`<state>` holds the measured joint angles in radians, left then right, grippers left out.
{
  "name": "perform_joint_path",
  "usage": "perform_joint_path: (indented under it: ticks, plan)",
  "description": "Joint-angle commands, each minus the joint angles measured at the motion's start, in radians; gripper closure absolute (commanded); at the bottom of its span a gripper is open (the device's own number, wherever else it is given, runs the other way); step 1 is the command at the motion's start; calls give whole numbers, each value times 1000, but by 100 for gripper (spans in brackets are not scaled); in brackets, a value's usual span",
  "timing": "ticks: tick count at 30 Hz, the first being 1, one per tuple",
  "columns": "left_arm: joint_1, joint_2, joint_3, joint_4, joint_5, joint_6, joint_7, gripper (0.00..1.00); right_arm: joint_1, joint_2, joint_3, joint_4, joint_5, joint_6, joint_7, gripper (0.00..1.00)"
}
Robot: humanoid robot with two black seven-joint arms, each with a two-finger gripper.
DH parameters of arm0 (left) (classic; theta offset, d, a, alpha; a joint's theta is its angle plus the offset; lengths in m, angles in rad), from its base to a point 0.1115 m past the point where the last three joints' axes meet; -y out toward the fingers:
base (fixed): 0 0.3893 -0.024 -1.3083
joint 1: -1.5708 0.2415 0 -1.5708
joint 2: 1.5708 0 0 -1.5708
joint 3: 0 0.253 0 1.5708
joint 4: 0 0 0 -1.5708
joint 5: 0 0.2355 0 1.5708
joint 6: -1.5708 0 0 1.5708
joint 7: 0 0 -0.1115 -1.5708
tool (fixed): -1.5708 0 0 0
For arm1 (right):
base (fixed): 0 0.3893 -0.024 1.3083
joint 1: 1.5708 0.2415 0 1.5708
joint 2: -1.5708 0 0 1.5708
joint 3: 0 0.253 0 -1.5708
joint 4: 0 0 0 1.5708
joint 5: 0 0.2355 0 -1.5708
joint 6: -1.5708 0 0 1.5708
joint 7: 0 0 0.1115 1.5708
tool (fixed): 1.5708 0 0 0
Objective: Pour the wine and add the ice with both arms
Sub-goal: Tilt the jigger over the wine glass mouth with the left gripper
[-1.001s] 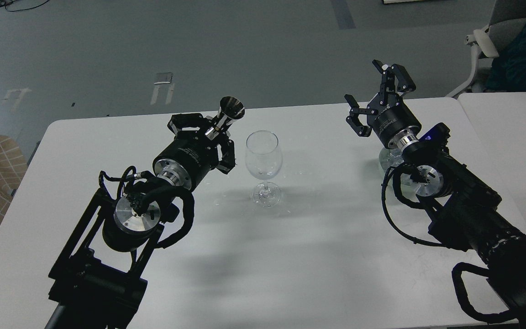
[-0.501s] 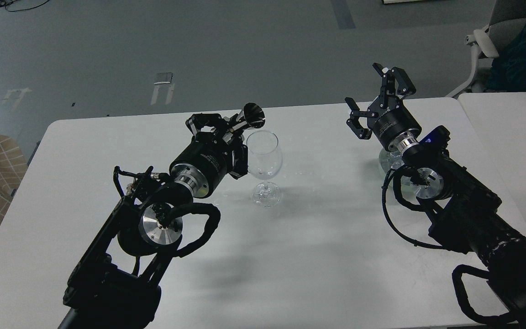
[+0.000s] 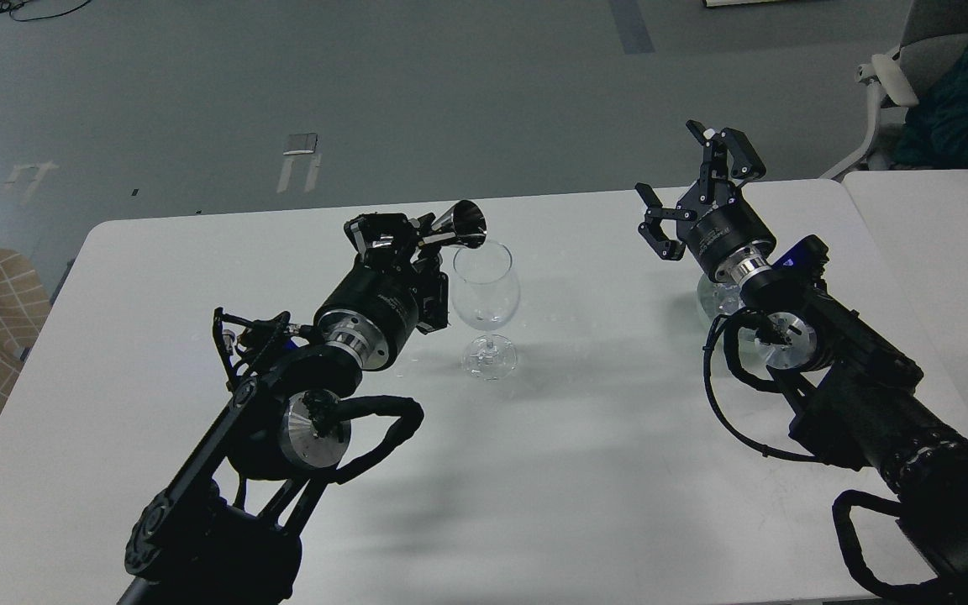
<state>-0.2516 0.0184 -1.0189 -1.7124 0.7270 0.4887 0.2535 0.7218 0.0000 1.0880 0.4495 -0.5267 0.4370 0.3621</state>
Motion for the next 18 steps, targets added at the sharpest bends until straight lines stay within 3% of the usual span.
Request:
perform_joint_path:
  ticks: [1,18]
  plan:
    - [5,0,8,0,52,0,0,100,-1,0,1,0,-1,0,0,0]
    - [9,5,51,11,224,0,-11,100,-12,0,1,0,-1,0,0,0]
